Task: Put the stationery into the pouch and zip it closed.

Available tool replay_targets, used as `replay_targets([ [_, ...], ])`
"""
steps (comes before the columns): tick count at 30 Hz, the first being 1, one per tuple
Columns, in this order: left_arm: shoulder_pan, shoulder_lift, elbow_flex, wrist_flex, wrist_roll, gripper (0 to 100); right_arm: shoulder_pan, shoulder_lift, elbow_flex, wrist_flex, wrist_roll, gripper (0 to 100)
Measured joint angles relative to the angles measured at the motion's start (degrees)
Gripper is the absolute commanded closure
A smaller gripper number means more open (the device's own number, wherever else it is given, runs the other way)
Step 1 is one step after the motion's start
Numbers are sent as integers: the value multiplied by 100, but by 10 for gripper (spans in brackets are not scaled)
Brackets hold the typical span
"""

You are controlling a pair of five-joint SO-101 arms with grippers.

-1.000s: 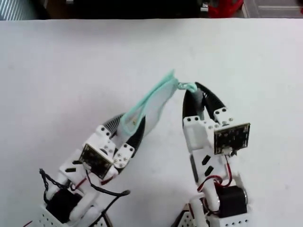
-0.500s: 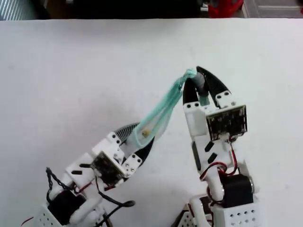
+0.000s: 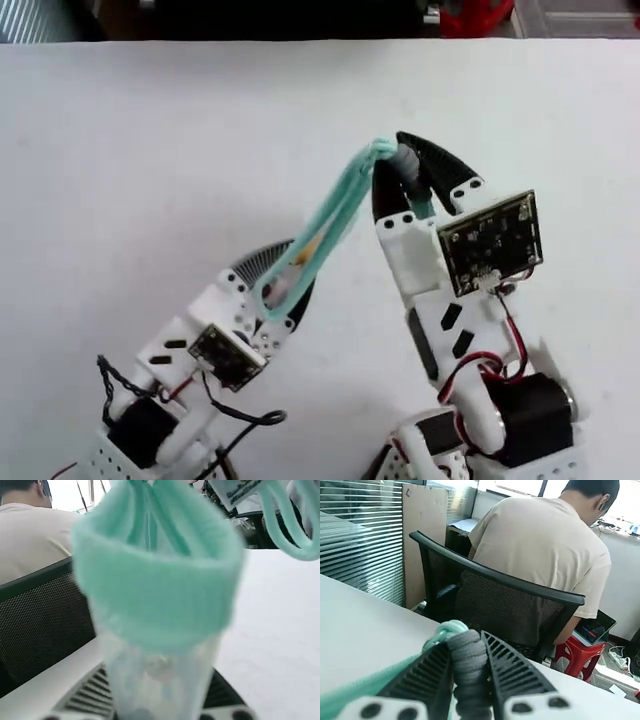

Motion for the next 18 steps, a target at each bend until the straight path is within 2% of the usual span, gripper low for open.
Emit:
replay_targets([
  [18,-44,-9,-35,-9,-9,977,-818,132,-1732,1415,-132,980],
])
